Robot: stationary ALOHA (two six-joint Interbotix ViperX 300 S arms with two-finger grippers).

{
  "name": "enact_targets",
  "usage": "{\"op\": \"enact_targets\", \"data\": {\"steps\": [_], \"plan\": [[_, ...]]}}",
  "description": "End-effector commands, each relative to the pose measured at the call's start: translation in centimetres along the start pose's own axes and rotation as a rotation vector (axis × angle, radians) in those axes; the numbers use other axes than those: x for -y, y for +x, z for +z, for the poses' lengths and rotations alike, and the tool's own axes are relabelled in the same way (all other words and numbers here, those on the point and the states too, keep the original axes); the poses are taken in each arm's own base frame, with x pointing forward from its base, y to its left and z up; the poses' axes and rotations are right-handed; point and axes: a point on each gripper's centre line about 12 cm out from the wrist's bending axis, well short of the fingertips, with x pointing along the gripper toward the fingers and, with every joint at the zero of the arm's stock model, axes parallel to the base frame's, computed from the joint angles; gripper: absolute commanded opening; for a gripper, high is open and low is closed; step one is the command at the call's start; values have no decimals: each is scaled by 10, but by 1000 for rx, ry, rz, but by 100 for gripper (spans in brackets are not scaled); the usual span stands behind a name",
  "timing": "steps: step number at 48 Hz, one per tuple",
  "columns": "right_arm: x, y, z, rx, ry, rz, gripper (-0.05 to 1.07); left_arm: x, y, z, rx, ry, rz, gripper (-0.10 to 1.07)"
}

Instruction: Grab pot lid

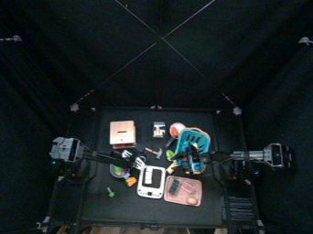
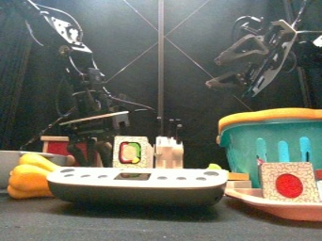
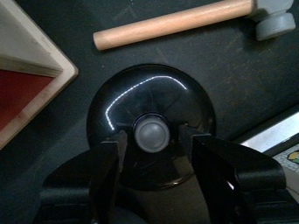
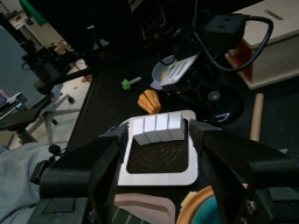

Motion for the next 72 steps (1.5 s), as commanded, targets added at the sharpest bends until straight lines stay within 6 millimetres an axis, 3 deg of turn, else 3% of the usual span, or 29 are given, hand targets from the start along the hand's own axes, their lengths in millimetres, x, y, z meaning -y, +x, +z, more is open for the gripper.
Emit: {"op": "enact_targets", "data": {"steps": [1,72], "plan": [[-1,0,5,18,-3,5,91,3,-4,8,18,-12,-17,88],[0,0,4,10,-1,-1,91,1,-7,12,22,-27,-22,86]]}}
